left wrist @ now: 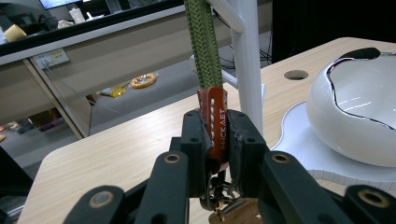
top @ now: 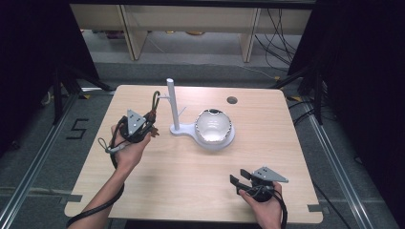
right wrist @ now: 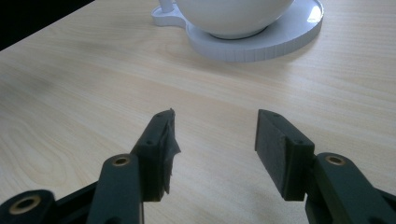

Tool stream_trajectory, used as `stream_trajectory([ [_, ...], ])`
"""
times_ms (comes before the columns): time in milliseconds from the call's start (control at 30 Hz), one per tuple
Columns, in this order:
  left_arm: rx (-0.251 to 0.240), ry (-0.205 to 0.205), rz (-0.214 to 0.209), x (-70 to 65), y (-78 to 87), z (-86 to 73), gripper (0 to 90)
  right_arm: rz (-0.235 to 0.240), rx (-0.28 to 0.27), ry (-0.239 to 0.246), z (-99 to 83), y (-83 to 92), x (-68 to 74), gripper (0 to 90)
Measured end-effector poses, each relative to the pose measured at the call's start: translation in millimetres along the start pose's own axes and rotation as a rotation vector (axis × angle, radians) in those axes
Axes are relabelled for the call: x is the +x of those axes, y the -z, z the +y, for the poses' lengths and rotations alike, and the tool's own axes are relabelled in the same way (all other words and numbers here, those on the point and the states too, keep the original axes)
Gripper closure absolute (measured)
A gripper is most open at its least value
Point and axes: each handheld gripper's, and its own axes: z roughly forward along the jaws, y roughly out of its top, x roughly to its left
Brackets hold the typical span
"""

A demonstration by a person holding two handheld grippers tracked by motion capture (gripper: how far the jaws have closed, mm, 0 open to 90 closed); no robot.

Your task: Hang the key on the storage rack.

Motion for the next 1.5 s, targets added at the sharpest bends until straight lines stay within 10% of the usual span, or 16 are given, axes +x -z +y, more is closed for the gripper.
stream_trajectory([
  [1500,-0.017,-0.168,0.025,-22.6,6.6,12.0,77.9,-0.001,0.018,-0.026,-0.2,0.5,2.5,48.7],
])
